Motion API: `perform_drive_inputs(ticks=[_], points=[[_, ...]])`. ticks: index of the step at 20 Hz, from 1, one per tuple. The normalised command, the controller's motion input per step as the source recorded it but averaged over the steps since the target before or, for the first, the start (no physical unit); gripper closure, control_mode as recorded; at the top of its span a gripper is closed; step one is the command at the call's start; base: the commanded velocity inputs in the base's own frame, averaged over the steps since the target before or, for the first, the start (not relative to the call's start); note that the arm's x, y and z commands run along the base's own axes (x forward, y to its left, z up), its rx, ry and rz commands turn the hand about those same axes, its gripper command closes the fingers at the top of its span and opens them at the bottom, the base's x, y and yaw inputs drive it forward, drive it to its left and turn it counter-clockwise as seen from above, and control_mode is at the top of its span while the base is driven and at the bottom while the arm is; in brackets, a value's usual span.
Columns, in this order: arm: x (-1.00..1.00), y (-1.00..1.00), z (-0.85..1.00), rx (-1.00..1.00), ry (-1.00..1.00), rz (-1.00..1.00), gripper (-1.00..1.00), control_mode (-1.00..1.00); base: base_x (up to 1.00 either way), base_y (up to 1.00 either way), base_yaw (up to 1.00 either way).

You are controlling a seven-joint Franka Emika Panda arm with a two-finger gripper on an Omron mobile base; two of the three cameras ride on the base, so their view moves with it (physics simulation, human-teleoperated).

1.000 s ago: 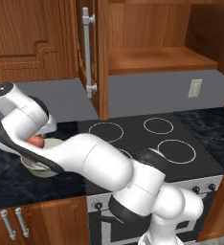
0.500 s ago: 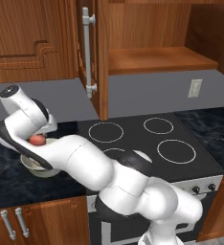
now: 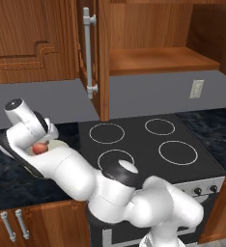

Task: Open the cabinet. Pick the orange and peach from the cabinet and place them into the bowl. Then close the cabinet.

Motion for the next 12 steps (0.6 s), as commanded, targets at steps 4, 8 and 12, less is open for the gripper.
perform_drive_inputs(ticks=[4, 8, 12], points=[[0.59, 0.00, -0.26, -0.08, -0.08, 0.00, -1.00, -1.00, 0.00, 0.00, 0.00], [0.36, 0.00, -0.15, -0.04, -0.01, 0.00, -1.00, -1.00, 0.00, 0.00, 0.00], [0.07, 0.00, -0.01, 0.00, 0.00, 0.00, -1.00, -1.00, 0.00, 0.00, 0.00]])
